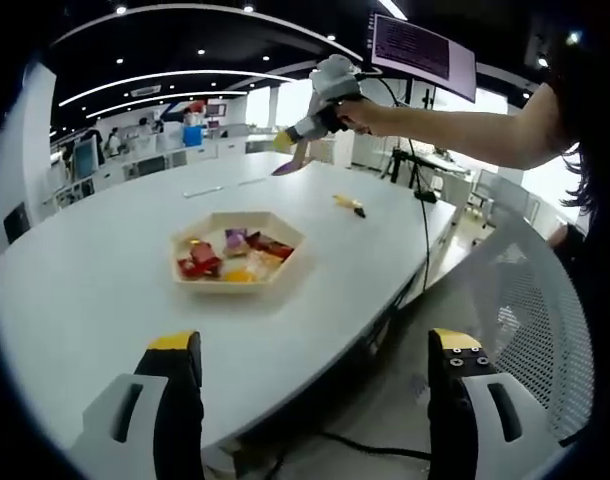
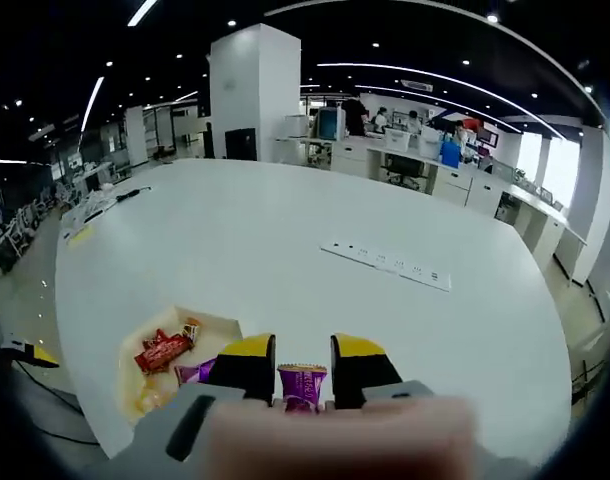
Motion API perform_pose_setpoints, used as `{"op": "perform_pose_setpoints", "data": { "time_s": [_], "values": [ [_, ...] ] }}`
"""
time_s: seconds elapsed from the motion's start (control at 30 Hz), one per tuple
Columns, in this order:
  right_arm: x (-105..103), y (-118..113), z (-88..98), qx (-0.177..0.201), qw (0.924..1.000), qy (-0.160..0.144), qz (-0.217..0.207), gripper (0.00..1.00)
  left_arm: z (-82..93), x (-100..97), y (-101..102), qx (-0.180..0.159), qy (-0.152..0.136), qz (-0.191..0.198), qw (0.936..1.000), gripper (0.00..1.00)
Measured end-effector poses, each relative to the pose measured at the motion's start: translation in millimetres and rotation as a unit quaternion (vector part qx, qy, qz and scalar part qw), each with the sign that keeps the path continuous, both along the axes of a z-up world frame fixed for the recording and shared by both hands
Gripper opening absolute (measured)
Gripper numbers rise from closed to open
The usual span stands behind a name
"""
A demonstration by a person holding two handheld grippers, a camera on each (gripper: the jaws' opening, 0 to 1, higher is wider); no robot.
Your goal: Place the target food into the container with the food tongs after gripping and lifting it, then release it inside without dropping or visibly crushing the food.
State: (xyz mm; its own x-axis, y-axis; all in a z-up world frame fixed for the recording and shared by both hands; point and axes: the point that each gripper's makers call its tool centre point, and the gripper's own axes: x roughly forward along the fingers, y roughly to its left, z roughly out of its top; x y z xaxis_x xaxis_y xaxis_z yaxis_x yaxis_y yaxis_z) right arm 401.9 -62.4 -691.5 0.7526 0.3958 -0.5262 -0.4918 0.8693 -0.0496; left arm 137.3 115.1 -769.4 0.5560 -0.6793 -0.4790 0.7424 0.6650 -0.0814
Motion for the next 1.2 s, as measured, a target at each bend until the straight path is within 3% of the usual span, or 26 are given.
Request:
{"op": "perform_pose_setpoints", "data": {
  "time_s": [0.2, 0.57, 0.67, 0.97, 1.2],
  "values": [
    [-3.5, 33.9, 10.7, 0.01, 0.9994, -0.013, 0.031, 0.2, 0.7, 0.0, -0.1, -0.001, -0.001, 0.001, 1.0, 0.9],
    [-13.3, 74.4, 5.1, 0.02, 0.9973, -0.006, 0.071, 0.21, 2.3, 0.9, 1.1, -0.003, -0.004, 0.005, 1.0, 0.9],
    [-20.9, 88.7, 6.1, 0.061, 0.9939, 0.013, 0.091, 0.26, 2.4, 1.3, 1.3, -0.003, -0.004, 0.006, 1.0, 0.9],
    [-23.1, 78.3, 10.1, 0.059, 0.9943, 0.006, 0.089, 0.29, 2.0, 0.9, 1.4, -0.002, -0.004, 0.005, 1.0, 0.89],
    [-24.9, 40.0, 11.6, 0.061, 0.9963, 0.006, 0.061, 0.31, 1.1, 0.2, 0.8, 0.001, -0.003, 0.002, 1.0, 0.89]
  ]
}}
